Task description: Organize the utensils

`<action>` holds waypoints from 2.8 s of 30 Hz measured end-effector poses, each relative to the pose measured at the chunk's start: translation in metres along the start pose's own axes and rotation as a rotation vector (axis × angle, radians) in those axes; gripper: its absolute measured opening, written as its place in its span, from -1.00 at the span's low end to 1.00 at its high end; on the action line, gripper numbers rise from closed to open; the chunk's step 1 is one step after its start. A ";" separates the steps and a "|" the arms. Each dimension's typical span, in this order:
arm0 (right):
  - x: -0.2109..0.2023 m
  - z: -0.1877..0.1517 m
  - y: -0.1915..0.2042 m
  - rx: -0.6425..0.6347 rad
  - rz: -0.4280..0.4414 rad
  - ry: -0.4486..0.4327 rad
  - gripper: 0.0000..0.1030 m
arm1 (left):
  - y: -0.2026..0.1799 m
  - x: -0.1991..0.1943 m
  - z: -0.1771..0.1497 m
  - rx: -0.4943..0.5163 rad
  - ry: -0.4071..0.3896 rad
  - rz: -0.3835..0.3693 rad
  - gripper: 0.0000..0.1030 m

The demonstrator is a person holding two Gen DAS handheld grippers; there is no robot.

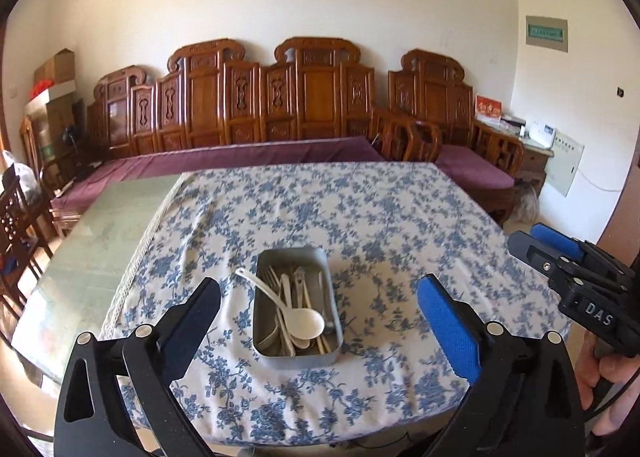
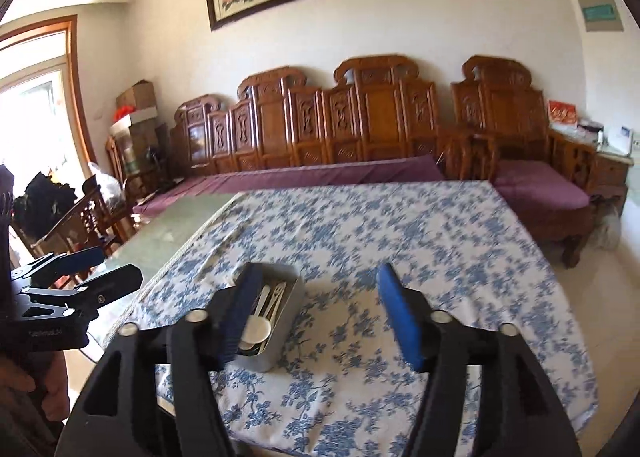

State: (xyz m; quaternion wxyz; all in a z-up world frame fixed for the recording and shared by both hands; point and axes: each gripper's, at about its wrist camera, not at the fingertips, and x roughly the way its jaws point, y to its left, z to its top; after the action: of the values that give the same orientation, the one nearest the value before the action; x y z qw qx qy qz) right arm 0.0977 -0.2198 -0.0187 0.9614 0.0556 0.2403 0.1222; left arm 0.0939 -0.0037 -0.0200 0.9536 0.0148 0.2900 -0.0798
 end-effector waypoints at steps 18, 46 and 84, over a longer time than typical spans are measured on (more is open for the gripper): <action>-0.064 0.017 0.009 -0.044 -0.083 -0.121 0.95 | -0.006 -0.049 0.018 -0.021 -0.088 0.069 0.85; -0.068 0.018 0.011 -0.043 -0.091 -0.127 0.95 | -0.011 -0.058 0.016 0.000 -0.123 0.097 0.85; -0.071 0.022 0.011 -0.045 -0.091 -0.134 0.95 | -0.011 -0.060 0.011 -0.006 -0.127 0.106 0.85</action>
State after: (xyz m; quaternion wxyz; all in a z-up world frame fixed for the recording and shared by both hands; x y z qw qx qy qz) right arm 0.0451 -0.2292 0.0343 0.9808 0.0312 0.1750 0.0799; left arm 0.0497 -0.0065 0.0227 0.9730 0.0220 0.2278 -0.0293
